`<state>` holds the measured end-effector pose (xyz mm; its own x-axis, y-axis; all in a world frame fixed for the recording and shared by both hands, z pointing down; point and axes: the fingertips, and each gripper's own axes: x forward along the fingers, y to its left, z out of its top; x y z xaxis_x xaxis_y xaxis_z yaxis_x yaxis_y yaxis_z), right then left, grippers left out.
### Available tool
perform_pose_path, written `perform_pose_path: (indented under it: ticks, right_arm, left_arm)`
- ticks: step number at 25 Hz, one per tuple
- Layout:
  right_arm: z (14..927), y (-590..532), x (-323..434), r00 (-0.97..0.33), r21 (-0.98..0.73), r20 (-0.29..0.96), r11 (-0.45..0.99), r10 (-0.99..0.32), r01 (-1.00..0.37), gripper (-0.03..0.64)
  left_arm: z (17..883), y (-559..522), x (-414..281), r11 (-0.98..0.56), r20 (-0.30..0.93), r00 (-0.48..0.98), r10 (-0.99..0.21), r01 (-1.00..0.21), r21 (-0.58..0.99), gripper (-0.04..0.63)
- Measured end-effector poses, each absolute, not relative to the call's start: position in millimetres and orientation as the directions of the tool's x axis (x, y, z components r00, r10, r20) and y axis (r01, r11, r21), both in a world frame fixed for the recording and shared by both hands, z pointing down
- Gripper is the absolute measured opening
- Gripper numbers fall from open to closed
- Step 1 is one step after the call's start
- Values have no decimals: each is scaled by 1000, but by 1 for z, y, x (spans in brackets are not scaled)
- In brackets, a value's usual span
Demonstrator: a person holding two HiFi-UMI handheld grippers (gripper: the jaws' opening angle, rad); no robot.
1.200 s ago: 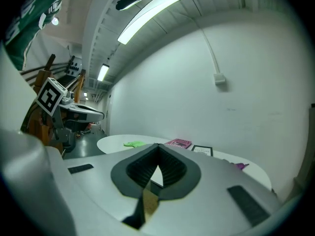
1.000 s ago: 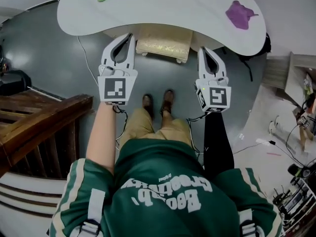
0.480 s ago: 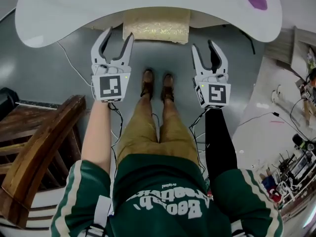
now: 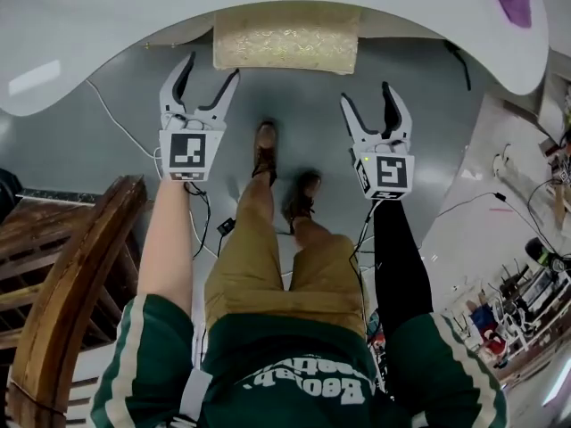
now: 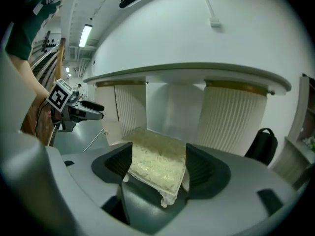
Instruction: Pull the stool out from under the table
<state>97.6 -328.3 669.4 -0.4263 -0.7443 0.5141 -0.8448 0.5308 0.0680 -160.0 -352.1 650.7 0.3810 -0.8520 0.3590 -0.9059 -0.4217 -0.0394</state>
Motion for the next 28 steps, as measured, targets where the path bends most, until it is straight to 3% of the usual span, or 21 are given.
perform_pose_path:
  ticks: [8,14,20,22,23,28]
  right_arm:
    - [776,-325,111,-440,50,554,556,-706,-829,375]
    - [857,-330,126,-441,25,568,551,-695,-834,382]
    - [911,-355,126,-455,-10,568,547,-686,-837,380]
    - [914,-365,120,-480,-15,553,568,-681,-823,358]
    - [915,-369,117,-493,-17,545,579,-678,-815,316]
    - [914,-374,121,-514,8,549,618,-660,-786,280]
  left_arm:
    - [773,-334,-170,-436,440,364,-821,-897,-71,324]
    - [868,-331,-187,-374,553,260,-792,-922,-102,324]
    - [914,-355,-181,-423,595,298,-747,-903,-79,324]
    - [919,-360,-175,-466,605,335,-722,-882,-69,324]
    - [919,-361,-174,-480,607,349,-714,-875,-62,327]
    - [919,-362,-175,-480,620,337,-708,-874,-73,324]
